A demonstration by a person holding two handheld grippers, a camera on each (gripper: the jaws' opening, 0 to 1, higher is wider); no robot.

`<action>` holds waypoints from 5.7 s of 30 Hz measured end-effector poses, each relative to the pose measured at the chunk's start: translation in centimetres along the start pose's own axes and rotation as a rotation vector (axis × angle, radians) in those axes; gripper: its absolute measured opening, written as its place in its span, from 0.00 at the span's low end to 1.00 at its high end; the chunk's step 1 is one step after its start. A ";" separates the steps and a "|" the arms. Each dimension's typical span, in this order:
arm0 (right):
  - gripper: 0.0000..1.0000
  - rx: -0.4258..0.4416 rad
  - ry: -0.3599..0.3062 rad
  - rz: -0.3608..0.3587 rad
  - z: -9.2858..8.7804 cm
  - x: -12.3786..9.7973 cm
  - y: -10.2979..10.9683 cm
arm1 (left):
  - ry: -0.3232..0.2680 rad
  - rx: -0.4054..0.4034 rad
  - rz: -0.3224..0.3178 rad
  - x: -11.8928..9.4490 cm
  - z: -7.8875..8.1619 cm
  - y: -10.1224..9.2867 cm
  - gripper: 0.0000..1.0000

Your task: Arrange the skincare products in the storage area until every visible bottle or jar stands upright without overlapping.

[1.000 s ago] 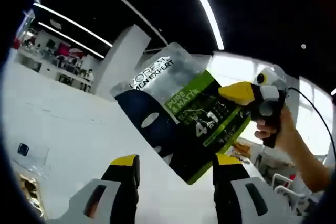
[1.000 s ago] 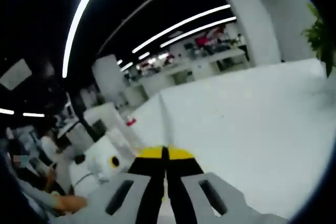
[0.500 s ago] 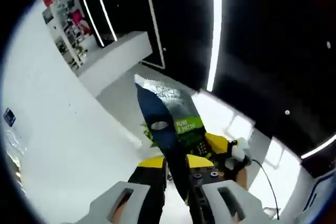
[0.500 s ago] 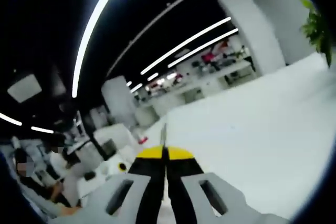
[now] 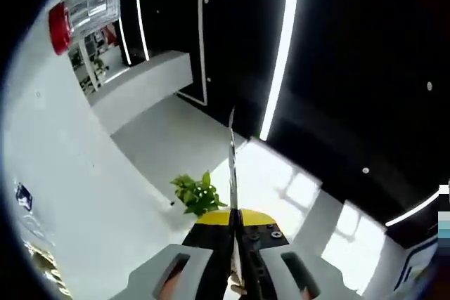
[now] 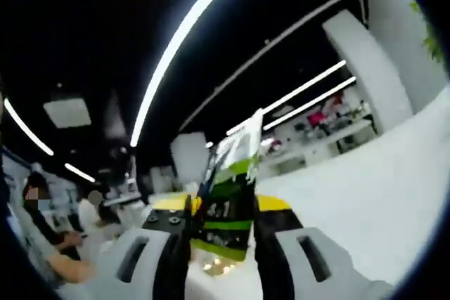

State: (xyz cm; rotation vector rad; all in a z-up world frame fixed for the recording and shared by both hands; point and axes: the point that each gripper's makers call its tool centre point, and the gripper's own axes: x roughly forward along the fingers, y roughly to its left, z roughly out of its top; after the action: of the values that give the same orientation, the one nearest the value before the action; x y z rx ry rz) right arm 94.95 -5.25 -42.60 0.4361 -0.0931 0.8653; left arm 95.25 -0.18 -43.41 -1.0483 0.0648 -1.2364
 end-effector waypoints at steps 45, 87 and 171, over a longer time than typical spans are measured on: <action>0.00 0.597 0.154 -0.130 -6.5 -1.3 -4.9 | 0.314 0.520 0.513 -1.5 -2.5 6.8 0.25; 0.00 0.559 0.466 -0.448 -14.1 1.0 -9.4 | 0.422 0.560 0.685 -10.5 -2.0 9.7 0.42; 0.05 -0.035 0.575 -0.547 -13.1 -2.0 -11.4 | 0.410 0.588 0.670 -10.4 -1.6 9.8 0.42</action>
State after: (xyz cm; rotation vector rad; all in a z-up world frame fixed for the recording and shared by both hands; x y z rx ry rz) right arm 100.96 -7.77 -58.81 0.1501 0.5196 0.4203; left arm 97.52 6.52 -55.91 -0.2078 0.3208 -0.7547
